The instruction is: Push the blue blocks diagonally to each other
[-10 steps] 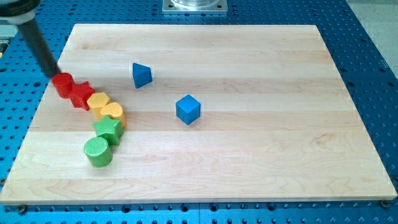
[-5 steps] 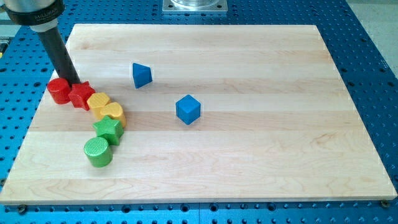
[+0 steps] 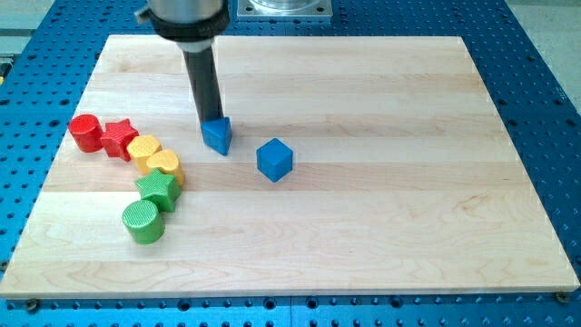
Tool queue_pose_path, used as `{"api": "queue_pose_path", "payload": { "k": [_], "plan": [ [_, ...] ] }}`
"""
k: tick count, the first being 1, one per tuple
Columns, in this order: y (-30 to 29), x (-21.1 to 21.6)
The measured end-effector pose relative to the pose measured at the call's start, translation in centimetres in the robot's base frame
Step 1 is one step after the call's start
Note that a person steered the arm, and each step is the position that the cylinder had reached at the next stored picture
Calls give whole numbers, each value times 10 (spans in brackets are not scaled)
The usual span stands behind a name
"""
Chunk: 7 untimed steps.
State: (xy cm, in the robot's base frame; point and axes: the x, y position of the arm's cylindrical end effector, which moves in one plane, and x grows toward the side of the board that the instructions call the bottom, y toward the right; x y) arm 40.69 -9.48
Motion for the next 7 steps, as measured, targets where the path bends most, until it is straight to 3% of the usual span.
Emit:
{"api": "queue_pose_path", "payload": {
  "k": [2,3,5,7],
  "plan": [
    [3,-41],
    [18,3],
    [104,60],
    [134,61]
  ]
}}
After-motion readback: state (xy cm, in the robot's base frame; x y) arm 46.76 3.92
